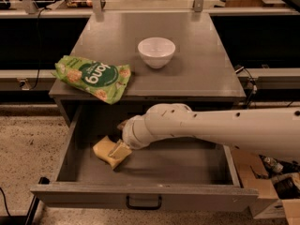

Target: Pick sponge from top drawer and place on counter

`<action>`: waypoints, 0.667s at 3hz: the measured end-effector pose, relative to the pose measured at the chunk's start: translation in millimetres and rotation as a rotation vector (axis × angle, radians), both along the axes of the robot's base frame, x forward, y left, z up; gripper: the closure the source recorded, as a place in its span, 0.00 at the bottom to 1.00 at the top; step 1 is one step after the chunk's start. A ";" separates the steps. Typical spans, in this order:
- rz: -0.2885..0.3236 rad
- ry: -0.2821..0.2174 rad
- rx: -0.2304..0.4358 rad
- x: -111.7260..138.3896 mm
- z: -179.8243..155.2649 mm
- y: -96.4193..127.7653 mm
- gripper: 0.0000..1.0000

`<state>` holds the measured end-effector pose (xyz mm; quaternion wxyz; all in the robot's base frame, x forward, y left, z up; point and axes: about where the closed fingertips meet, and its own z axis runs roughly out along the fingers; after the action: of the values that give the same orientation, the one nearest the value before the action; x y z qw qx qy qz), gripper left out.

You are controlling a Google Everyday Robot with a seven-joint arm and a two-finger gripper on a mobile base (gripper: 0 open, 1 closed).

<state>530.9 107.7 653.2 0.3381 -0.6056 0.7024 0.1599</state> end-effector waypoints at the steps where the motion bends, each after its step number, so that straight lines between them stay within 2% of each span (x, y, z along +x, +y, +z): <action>1: -0.020 0.033 0.029 -0.3 -11.1 9.2 0.33; 2: -0.017 0.074 0.049 -0.3 -22.6 16.5 0.34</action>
Offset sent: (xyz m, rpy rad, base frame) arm 0.0009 0.0230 -0.0367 0.0732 0.1257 -0.0189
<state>530.5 124.2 630.6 0.3280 -0.5847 0.7156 0.1964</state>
